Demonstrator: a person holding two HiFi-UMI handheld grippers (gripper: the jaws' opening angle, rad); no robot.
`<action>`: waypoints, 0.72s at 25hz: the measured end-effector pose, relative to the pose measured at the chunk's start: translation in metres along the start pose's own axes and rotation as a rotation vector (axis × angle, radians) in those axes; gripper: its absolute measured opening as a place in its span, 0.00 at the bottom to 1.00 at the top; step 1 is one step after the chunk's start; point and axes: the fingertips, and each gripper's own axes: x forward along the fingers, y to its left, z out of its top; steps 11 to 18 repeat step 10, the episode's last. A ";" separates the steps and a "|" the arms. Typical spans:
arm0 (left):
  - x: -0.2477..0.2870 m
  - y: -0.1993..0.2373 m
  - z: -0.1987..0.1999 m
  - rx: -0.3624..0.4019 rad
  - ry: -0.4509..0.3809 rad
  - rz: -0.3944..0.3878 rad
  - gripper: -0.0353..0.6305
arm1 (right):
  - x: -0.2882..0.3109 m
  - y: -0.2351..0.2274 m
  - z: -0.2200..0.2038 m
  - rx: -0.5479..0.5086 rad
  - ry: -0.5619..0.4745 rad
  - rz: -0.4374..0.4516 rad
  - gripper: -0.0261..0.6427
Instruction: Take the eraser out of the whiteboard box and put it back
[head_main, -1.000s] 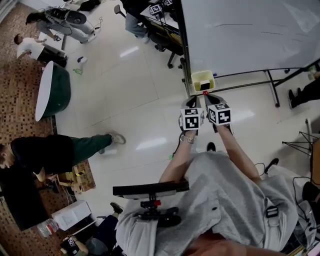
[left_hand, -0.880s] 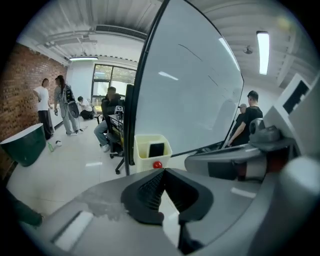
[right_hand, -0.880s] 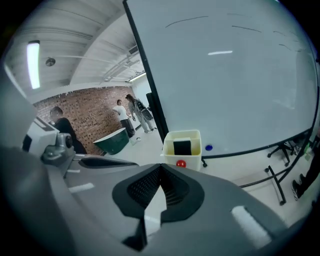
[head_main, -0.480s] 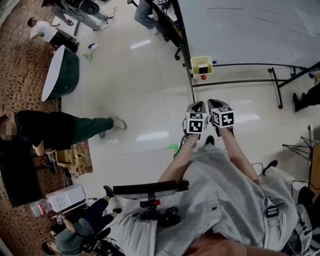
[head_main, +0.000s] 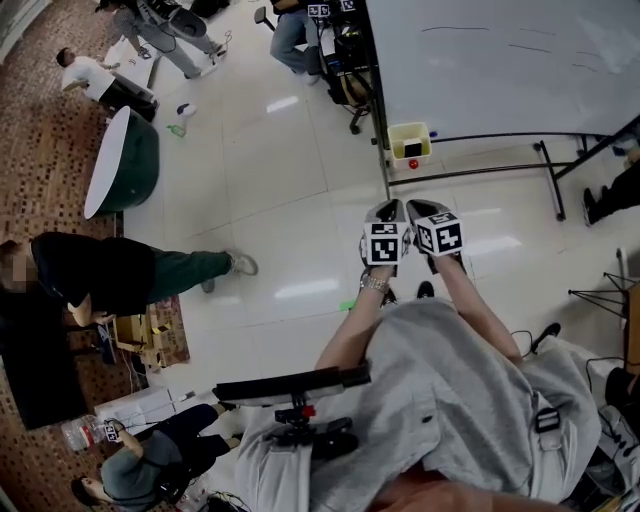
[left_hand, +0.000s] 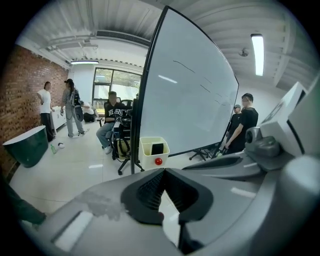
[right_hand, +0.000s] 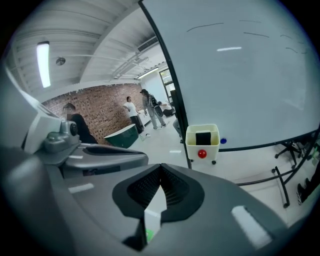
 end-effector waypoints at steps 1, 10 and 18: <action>0.000 0.003 0.004 -0.001 -0.005 0.000 0.06 | 0.001 0.003 0.004 -0.009 -0.006 0.002 0.04; 0.007 -0.008 0.018 0.013 -0.025 -0.053 0.06 | 0.000 -0.004 0.011 -0.004 -0.023 -0.016 0.04; 0.007 -0.008 0.018 0.013 -0.025 -0.053 0.06 | 0.000 -0.004 0.011 -0.004 -0.023 -0.016 0.04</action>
